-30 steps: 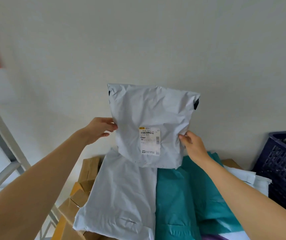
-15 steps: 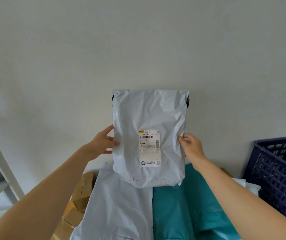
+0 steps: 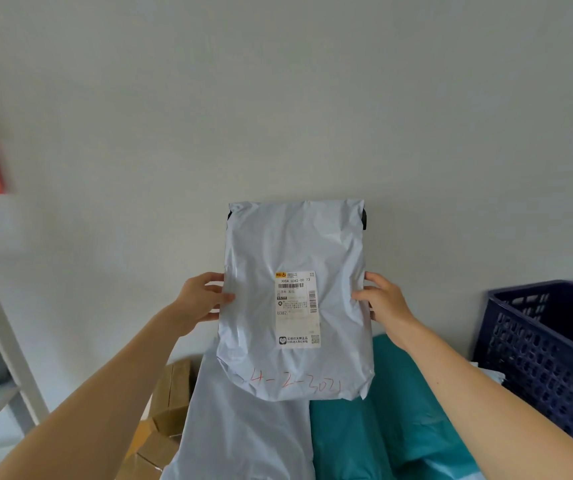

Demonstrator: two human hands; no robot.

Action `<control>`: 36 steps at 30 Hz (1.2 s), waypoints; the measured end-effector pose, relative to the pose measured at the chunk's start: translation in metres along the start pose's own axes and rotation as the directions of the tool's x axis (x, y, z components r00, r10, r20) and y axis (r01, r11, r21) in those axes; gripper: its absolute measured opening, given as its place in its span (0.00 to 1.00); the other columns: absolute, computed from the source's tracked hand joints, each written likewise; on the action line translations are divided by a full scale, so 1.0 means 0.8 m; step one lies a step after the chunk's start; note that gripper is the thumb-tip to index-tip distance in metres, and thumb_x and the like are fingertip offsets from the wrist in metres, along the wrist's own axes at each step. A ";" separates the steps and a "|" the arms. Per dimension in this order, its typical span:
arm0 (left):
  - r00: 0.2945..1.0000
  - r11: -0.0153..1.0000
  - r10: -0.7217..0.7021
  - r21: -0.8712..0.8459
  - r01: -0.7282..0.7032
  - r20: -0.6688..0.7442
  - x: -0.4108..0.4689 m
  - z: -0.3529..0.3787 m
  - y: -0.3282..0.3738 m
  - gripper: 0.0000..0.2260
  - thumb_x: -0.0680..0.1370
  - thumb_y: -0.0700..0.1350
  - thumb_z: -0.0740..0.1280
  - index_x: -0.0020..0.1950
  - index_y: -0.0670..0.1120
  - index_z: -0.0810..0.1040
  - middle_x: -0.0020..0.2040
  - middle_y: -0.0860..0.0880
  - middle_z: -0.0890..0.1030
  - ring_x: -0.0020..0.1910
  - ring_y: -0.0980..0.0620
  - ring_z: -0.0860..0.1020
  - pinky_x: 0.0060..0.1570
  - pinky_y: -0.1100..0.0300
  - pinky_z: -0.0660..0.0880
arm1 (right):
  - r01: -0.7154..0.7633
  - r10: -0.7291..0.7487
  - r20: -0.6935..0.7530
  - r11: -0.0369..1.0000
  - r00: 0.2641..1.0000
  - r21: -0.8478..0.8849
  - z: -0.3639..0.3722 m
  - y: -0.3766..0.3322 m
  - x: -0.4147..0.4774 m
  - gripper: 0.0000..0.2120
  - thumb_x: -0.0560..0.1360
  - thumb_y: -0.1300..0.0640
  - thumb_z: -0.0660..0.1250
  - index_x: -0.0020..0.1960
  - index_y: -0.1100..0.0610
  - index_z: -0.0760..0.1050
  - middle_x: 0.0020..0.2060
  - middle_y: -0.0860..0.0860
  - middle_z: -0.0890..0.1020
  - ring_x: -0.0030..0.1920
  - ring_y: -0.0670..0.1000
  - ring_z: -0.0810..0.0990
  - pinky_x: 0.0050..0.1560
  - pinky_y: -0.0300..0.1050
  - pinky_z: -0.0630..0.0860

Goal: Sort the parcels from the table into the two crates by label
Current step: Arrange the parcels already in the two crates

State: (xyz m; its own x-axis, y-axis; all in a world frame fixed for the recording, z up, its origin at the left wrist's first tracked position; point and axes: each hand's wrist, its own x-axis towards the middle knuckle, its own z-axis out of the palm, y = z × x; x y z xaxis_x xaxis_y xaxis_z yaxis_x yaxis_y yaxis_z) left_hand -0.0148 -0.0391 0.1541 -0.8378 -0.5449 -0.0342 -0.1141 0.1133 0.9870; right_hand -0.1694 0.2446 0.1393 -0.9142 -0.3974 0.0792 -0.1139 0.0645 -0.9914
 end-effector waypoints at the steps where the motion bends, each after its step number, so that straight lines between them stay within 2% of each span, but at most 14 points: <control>1: 1.000 1.000 0.004 -0.002 -0.004 0.004 -0.003 -0.003 0.000 0.18 0.73 0.33 0.71 0.62 0.42 0.75 0.54 0.40 0.82 0.52 0.42 0.81 0.44 0.52 0.79 | -0.003 0.003 0.011 1.000 1.000 -0.021 0.000 -0.001 -0.007 0.20 0.71 0.67 0.67 0.60 0.51 0.74 0.55 0.52 0.81 0.55 0.54 0.80 0.58 0.52 0.77; 8: 0.999 1.000 0.014 -0.017 -0.013 0.040 -0.029 -0.015 -0.007 0.18 0.73 0.32 0.71 0.62 0.43 0.75 0.53 0.39 0.81 0.50 0.41 0.81 0.41 0.54 0.79 | 0.001 0.000 0.009 0.996 1.000 -0.087 0.003 0.003 -0.056 0.25 0.70 0.67 0.71 0.63 0.49 0.71 0.56 0.52 0.80 0.56 0.54 0.79 0.60 0.55 0.76; 12: 0.997 1.000 0.020 -0.012 -0.019 0.078 -0.040 -0.008 -0.013 0.19 0.73 0.33 0.71 0.62 0.44 0.76 0.52 0.40 0.82 0.49 0.42 0.82 0.40 0.56 0.79 | 0.012 -0.016 -0.029 0.993 0.999 -0.121 -0.004 0.006 -0.091 0.26 0.71 0.67 0.71 0.64 0.50 0.70 0.54 0.51 0.78 0.55 0.51 0.78 0.51 0.44 0.75; 15: 0.991 0.999 0.026 -0.028 -0.023 0.128 -0.045 0.010 -0.017 0.19 0.73 0.32 0.71 0.63 0.43 0.76 0.50 0.40 0.82 0.45 0.44 0.82 0.38 0.57 0.80 | 0.020 -0.033 -0.101 0.991 0.994 -0.135 -0.020 0.009 -0.116 0.25 0.72 0.68 0.71 0.63 0.50 0.69 0.51 0.50 0.78 0.49 0.47 0.78 0.41 0.35 0.72; 17: 0.985 0.999 0.032 -0.037 -0.027 0.170 -0.049 0.029 -0.017 0.19 0.73 0.32 0.71 0.63 0.42 0.76 0.49 0.40 0.82 0.43 0.44 0.82 0.36 0.58 0.81 | 0.007 -0.029 -0.148 0.989 0.989 -0.146 -0.038 0.012 -0.132 0.25 0.72 0.68 0.71 0.64 0.51 0.70 0.51 0.52 0.78 0.49 0.47 0.78 0.39 0.34 0.72; 22: 0.960 0.999 0.035 -0.037 -0.025 0.277 -0.059 0.101 -0.007 0.19 0.73 0.31 0.70 0.64 0.40 0.75 0.53 0.36 0.81 0.42 0.43 0.82 0.33 0.60 0.80 | -0.030 -0.017 -0.271 0.985 0.962 -0.168 -0.099 0.014 -0.175 0.27 0.71 0.70 0.70 0.67 0.54 0.70 0.52 0.55 0.80 0.49 0.51 0.80 0.44 0.42 0.77; 27: 0.929 0.999 0.043 -0.026 -0.035 0.368 -0.073 0.193 0.011 0.19 0.73 0.31 0.70 0.63 0.39 0.75 0.53 0.36 0.81 0.43 0.42 0.82 0.36 0.57 0.80 | -0.037 -0.023 -0.368 0.987 0.930 -0.154 -0.181 0.016 -0.217 0.25 0.72 0.72 0.69 0.64 0.54 0.71 0.45 0.50 0.80 0.43 0.44 0.80 0.35 0.33 0.75; 29: 0.917 0.999 0.046 -0.017 -0.043 0.397 -0.084 0.235 0.020 0.18 0.74 0.31 0.70 0.63 0.40 0.75 0.52 0.37 0.81 0.44 0.42 0.82 0.38 0.56 0.79 | -0.039 -0.026 -0.402 0.988 0.915 -0.152 -0.218 0.021 -0.233 0.26 0.71 0.71 0.69 0.66 0.54 0.71 0.47 0.52 0.80 0.44 0.45 0.80 0.36 0.34 0.74; 34: 0.884 0.998 0.054 -0.003 -0.060 0.464 -0.122 0.351 0.041 0.16 0.75 0.31 0.69 0.60 0.41 0.75 0.47 0.40 0.82 0.42 0.44 0.82 0.30 0.61 0.79 | -0.052 -0.027 -0.471 0.987 0.882 -0.155 -0.325 0.032 -0.271 0.27 0.71 0.71 0.69 0.66 0.54 0.71 0.49 0.52 0.80 0.47 0.46 0.79 0.39 0.36 0.74; 36: 0.874 0.998 0.056 0.004 -0.066 0.482 -0.134 0.394 0.047 0.16 0.75 0.31 0.69 0.60 0.41 0.75 0.46 0.41 0.82 0.41 0.45 0.82 0.30 0.60 0.80 | -0.059 -0.021 -0.488 0.987 0.872 -0.148 -0.367 0.039 -0.283 0.26 0.71 0.71 0.69 0.66 0.54 0.70 0.49 0.52 0.80 0.47 0.47 0.79 0.39 0.37 0.75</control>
State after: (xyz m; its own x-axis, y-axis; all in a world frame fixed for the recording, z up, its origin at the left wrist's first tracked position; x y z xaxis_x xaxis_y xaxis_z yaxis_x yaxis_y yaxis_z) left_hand -0.0974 0.2857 0.1452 -0.9963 -0.0696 -0.0503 -0.0605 0.1530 0.9864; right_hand -0.0801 0.6055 0.1213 -0.9850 0.0988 0.1412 -0.1164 0.2228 -0.9679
